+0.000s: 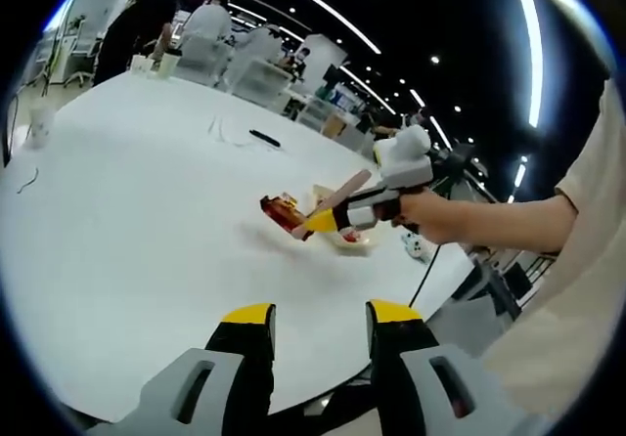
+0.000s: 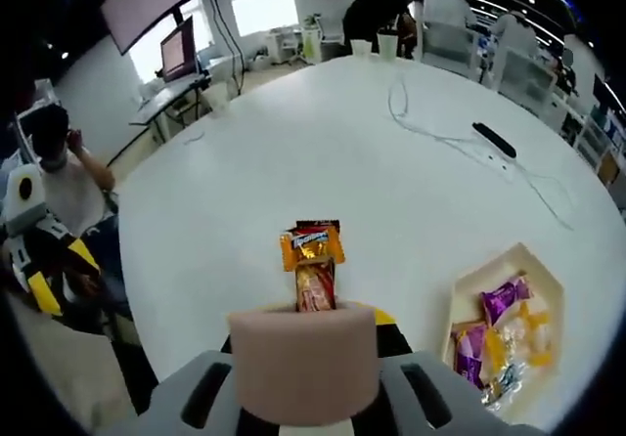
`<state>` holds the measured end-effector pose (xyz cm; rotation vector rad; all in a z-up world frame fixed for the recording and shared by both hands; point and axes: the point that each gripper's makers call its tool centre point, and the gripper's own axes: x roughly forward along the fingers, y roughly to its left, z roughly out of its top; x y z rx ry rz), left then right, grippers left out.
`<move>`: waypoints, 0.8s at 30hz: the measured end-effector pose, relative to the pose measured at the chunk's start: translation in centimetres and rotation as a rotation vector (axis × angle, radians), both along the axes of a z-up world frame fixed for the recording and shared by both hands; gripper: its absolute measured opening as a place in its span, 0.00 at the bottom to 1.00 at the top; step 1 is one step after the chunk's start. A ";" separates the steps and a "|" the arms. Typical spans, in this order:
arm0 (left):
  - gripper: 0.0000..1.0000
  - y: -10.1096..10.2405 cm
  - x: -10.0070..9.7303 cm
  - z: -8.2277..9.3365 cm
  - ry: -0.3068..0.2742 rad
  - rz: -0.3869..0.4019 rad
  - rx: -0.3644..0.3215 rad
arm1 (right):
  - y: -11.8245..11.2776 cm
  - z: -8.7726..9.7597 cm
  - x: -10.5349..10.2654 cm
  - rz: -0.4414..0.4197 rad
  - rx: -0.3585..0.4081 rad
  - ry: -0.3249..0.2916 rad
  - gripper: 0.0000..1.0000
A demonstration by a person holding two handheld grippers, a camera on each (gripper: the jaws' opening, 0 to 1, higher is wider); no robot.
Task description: Place the target food into the container with the food tongs after gripping and lifting it, then release it inside without dropping or visibly crushing the food.
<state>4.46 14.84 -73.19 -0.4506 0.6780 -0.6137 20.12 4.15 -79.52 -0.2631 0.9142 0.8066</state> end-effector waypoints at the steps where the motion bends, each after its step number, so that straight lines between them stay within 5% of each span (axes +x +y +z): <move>1: 0.37 -0.1 0.0 0.0 0.000 -0.002 -0.001 | 0.0 0.1 0.0 0.003 0.000 0.000 0.19; 24: 0.36 -0.9 0.0 0.4 -0.017 -0.042 0.008 | -2.4 2.6 0.6 -0.035 0.022 -0.029 0.19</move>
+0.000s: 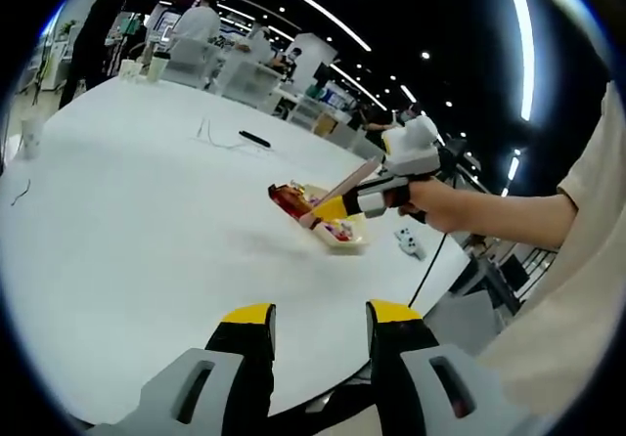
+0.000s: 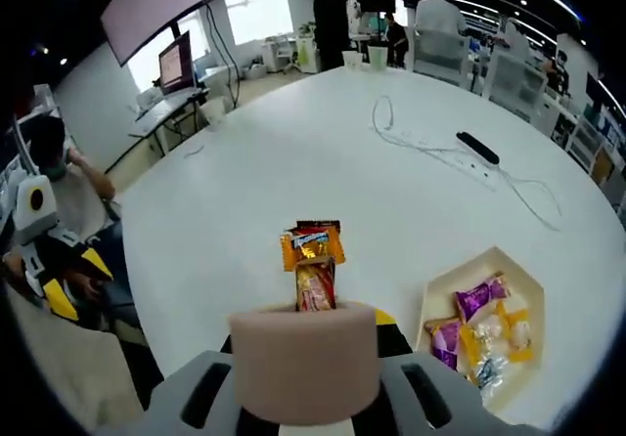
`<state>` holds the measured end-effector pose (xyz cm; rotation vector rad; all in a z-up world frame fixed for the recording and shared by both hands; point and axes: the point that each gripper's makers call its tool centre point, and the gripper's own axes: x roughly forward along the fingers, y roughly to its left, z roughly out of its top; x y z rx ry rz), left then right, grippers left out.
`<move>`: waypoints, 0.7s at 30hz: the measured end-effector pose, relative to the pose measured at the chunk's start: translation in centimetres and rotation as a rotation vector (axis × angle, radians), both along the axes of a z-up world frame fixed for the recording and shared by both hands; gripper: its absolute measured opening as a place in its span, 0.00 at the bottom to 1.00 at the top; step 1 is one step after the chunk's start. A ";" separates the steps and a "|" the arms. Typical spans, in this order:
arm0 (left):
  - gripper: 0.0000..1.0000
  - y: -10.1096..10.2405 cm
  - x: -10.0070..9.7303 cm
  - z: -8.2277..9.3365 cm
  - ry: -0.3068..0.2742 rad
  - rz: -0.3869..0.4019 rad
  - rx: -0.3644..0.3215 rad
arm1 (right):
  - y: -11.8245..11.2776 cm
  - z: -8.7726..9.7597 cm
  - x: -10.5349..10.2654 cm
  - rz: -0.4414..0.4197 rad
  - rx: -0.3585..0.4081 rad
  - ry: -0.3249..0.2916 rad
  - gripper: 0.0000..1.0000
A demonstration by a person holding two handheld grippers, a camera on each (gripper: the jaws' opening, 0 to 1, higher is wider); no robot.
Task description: Place the target food into the container with the food tongs after gripping and lifting it, then release it inside without dropping or visibly crushing the food.
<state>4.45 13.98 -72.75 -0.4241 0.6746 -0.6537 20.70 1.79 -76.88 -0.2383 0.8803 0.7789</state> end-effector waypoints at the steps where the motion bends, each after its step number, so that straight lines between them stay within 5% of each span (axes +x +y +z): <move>1: 0.36 0.0 0.0 0.0 0.000 -0.003 0.001 | -0.1 0.1 0.0 -0.002 0.000 -0.002 0.19; 21: 0.37 -1.0 0.1 0.1 -0.004 -0.033 0.014 | -3.5 2.0 -0.3 -0.102 0.019 -0.021 0.19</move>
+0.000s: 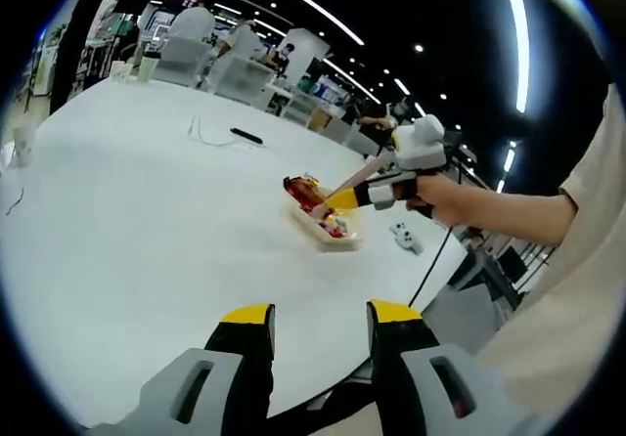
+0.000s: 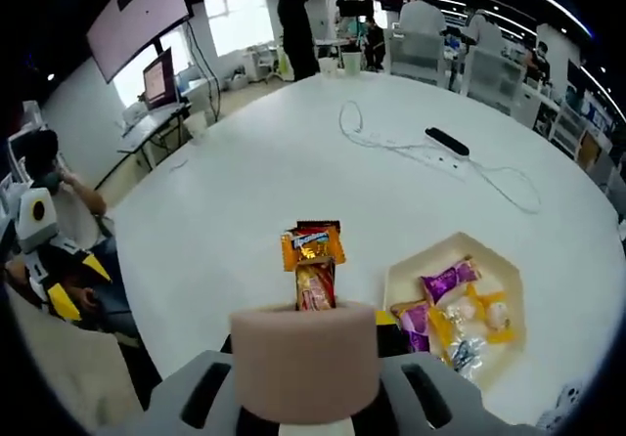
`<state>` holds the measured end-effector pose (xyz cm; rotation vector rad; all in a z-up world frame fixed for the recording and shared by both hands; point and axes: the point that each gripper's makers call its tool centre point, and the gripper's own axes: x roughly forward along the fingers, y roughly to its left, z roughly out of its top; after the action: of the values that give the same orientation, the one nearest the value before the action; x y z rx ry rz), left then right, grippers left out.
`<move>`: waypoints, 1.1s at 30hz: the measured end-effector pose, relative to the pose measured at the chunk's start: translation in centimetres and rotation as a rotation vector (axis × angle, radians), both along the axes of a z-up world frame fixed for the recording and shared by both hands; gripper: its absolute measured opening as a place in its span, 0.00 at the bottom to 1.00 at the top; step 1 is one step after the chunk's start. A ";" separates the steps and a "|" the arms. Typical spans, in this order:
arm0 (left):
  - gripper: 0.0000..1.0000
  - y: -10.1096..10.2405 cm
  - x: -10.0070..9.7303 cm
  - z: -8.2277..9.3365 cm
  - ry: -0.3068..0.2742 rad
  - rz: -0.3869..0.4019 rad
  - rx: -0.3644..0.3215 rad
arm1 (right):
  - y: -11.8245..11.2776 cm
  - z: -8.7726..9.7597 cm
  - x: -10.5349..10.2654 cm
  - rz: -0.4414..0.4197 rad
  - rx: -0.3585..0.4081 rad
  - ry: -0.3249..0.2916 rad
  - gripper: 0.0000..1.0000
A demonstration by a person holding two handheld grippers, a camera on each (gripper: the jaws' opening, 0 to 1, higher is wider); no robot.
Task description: Place the target food into the container with the food tongs after gripping and lifting it, then release it inside without dropping or visibly crushing the food.
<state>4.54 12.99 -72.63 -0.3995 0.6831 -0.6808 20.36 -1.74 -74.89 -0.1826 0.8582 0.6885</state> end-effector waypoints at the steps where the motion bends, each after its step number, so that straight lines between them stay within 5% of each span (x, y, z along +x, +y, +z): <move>1: 0.37 0.0 0.0 0.0 0.001 -0.001 0.000 | -0.1 0.1 0.1 -0.002 0.001 -0.001 0.19; 11: 0.37 -0.4 -0.1 0.1 0.004 -0.013 0.001 | -3.3 1.1 2.3 -0.075 0.007 -0.031 0.19; 33: 0.37 -1.1 -0.2 0.2 0.010 -0.041 0.013 | -8.4 1.7 3.5 -0.180 0.000 -0.049 0.19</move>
<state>4.38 11.90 -72.40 -0.3780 0.7067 -0.7131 23.84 -10.11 -73.20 -0.1198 0.8165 0.5133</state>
